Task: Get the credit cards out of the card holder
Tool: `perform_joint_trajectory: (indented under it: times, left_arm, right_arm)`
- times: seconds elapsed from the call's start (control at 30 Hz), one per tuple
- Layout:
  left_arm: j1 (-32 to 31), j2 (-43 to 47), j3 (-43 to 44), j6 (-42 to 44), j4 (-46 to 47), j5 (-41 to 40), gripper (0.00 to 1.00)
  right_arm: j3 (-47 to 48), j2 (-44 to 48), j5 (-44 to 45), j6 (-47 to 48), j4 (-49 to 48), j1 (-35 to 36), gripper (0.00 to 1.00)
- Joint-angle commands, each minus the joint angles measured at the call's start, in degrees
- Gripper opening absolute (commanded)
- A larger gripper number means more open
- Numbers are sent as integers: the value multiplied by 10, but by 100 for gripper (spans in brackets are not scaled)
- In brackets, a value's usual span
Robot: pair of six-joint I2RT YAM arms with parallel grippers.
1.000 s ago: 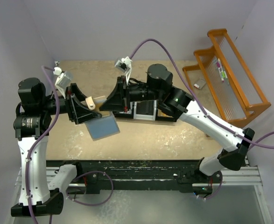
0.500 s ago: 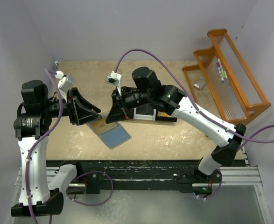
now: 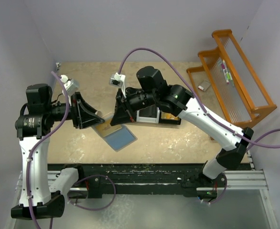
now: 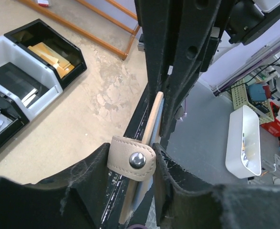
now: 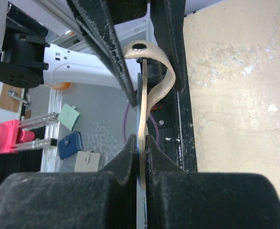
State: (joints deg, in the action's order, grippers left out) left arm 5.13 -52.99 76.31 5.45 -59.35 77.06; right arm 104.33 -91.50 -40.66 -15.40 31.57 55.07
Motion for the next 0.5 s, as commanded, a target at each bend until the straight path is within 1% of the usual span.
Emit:
perform_joint_trajectory:
  times: [0.0, 0.03, 0.1, 0.2, 0.3, 0.37, 0.43, 0.47]
  left_arm:
    - [-1, -11, 48, 56, -35, 1, 40]
    - [-1, -12, 50, 59, -38, 6, 38]
    - [-1, -11, 44, 55, -39, 26, 38]
    - [-1, -11, 28, 63, -52, 46, 44]
    - [-1, -9, 19, 96, -89, 55, 51]
    - [-1, -9, 13, 118, -113, 64, 54]
    - [-1, -13, 8, 136, -130, 60, 53]
    - [-1, -14, 6, 145, -137, 52, 51]
  right_arm:
    - [6, 33, -15, 23, 1, -1, 0]
    - [4, 34, -15, 23, 1, -2, 0]
    - [6, 31, -16, 21, 2, -2, 0]
    - [9, 25, -16, 20, -2, -1, 0]
    - [8, 20, -16, 20, -5, -1, 0]
    - [9, 18, -20, 20, -6, -2, 0]
    - [10, 16, -21, 19, -10, -2, 0]
    - [8, 16, -23, 19, -12, -2, 0]
